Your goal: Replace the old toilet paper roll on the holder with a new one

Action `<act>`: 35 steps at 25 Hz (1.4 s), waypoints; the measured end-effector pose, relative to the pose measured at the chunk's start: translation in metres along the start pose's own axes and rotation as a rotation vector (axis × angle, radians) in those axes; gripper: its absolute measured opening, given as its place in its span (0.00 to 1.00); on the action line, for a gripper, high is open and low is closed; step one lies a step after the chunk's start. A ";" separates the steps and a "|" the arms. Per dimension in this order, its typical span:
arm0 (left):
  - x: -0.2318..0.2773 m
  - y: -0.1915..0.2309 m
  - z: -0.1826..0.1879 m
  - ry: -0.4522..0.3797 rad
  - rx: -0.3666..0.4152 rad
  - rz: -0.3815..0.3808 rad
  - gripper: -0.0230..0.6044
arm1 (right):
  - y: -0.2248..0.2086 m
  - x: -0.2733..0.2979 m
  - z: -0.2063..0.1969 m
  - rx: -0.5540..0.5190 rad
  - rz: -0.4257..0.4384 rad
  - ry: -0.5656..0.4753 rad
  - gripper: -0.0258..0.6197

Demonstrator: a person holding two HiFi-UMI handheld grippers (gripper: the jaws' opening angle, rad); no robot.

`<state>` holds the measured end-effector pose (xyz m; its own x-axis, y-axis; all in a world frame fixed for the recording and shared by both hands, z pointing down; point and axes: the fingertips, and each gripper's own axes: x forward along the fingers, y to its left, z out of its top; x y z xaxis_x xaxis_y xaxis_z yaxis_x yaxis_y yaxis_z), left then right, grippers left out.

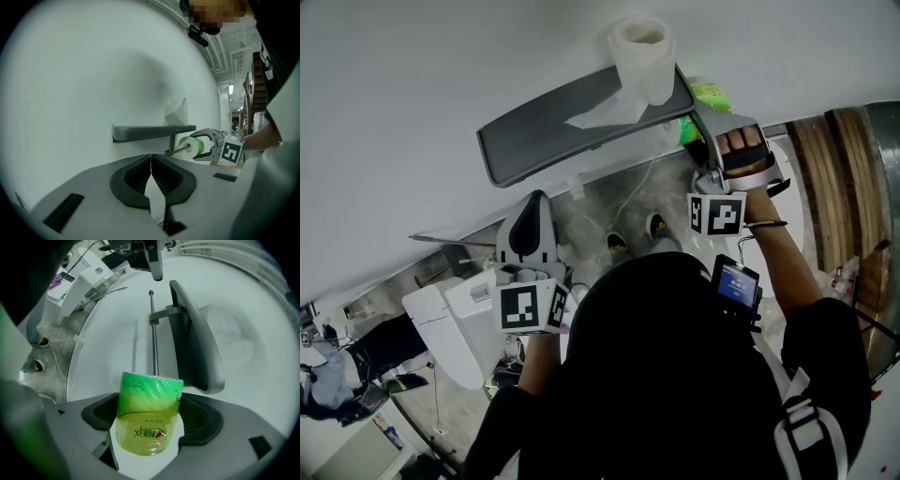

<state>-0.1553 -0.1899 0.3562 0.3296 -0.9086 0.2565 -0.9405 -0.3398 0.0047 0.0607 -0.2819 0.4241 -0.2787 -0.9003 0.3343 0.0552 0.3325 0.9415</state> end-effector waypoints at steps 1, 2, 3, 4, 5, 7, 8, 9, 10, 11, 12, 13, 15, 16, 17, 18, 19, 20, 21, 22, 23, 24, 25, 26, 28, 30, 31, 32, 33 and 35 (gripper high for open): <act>-0.001 0.000 0.000 -0.002 -0.001 0.001 0.07 | 0.000 0.000 0.004 -0.001 0.001 -0.007 0.67; -0.001 0.001 0.001 -0.003 -0.001 0.001 0.07 | 0.000 0.001 0.008 0.001 0.002 -0.015 0.67; -0.001 0.001 0.000 -0.004 -0.002 0.002 0.07 | -0.001 0.001 0.012 0.004 0.002 -0.021 0.67; -0.001 0.001 0.000 -0.004 -0.003 0.002 0.07 | -0.001 0.001 0.014 0.005 0.003 -0.025 0.67; -0.002 0.001 -0.001 -0.004 -0.004 0.002 0.07 | -0.001 0.002 0.017 0.002 0.002 -0.025 0.67; -0.003 0.001 -0.001 -0.005 -0.005 0.004 0.07 | -0.001 0.002 0.022 -0.008 -0.001 -0.028 0.67; -0.004 0.001 -0.001 -0.006 -0.006 0.005 0.07 | -0.002 0.001 0.025 -0.013 -0.003 -0.032 0.67; -0.005 0.002 -0.001 -0.007 -0.006 0.006 0.07 | -0.003 0.001 0.028 -0.020 -0.005 -0.037 0.67; -0.005 0.002 -0.001 -0.008 -0.006 0.007 0.07 | -0.003 0.001 0.032 -0.026 -0.007 -0.040 0.67; -0.006 0.002 -0.001 -0.009 -0.007 0.007 0.07 | -0.003 0.001 0.035 -0.032 -0.008 -0.042 0.67; -0.007 0.002 -0.001 -0.010 -0.008 0.007 0.07 | -0.003 0.001 0.038 -0.037 -0.008 -0.042 0.67; -0.008 0.002 -0.001 -0.012 -0.009 0.008 0.07 | -0.003 0.001 0.040 -0.041 -0.010 -0.040 0.67; -0.009 0.003 -0.001 -0.013 -0.010 0.007 0.07 | -0.004 0.000 0.045 -0.051 -0.013 -0.037 0.67; -0.009 0.003 -0.001 -0.015 -0.010 0.007 0.07 | -0.003 0.000 0.048 -0.055 -0.013 -0.037 0.67; -0.010 0.003 -0.001 -0.016 -0.010 0.005 0.07 | -0.003 0.000 0.051 -0.060 -0.012 -0.038 0.67; -0.010 0.003 -0.001 -0.018 -0.010 0.004 0.07 | -0.003 0.000 0.054 -0.066 -0.011 -0.040 0.67; -0.010 0.003 -0.001 -0.020 -0.011 0.003 0.07 | -0.002 0.000 0.057 -0.071 -0.011 -0.042 0.67; -0.011 0.003 -0.001 -0.022 -0.012 0.003 0.07 | -0.002 0.000 0.060 -0.077 -0.013 -0.043 0.67; -0.012 0.003 -0.002 -0.024 -0.013 0.003 0.07 | -0.002 0.001 0.063 -0.083 -0.017 -0.043 0.67; -0.012 0.004 -0.002 -0.026 -0.014 0.003 0.07 | -0.002 0.001 0.066 -0.090 -0.021 -0.042 0.67; -0.013 0.004 -0.002 -0.027 -0.016 0.002 0.07 | -0.002 0.001 0.069 -0.098 -0.021 -0.041 0.67; -0.014 0.004 -0.002 -0.029 -0.017 0.001 0.07 | -0.001 0.001 0.072 -0.108 -0.018 -0.043 0.67; -0.015 0.005 -0.002 -0.030 -0.017 0.002 0.07 | 0.000 0.002 0.077 -0.117 -0.010 -0.049 0.67; -0.016 0.005 -0.002 -0.032 -0.018 0.003 0.07 | 0.002 0.002 0.082 -0.124 -0.003 -0.059 0.67; -0.018 0.008 -0.002 -0.033 -0.019 0.009 0.07 | 0.003 0.003 0.093 -0.131 0.007 -0.081 0.67; -0.021 0.011 -0.002 -0.033 -0.021 0.017 0.07 | 0.004 0.003 0.104 -0.126 0.018 -0.103 0.67; -0.022 0.013 -0.002 -0.033 -0.022 0.020 0.07 | 0.005 0.003 0.108 -0.126 0.021 -0.110 0.67; -0.024 0.014 -0.002 -0.034 -0.024 0.024 0.07 | 0.006 0.004 0.111 -0.129 0.021 -0.111 0.67; -0.025 0.016 -0.003 -0.034 -0.025 0.027 0.07 | 0.007 0.004 0.112 -0.132 0.019 -0.108 0.67; -0.027 0.019 -0.004 -0.033 -0.027 0.034 0.07 | 0.006 0.006 0.111 -0.130 0.006 -0.099 0.67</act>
<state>-0.1826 -0.1707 0.3530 0.2996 -0.9272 0.2247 -0.9529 -0.3024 0.0224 -0.0472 -0.2540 0.4267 -0.3707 -0.8643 0.3399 0.1791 0.2926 0.9393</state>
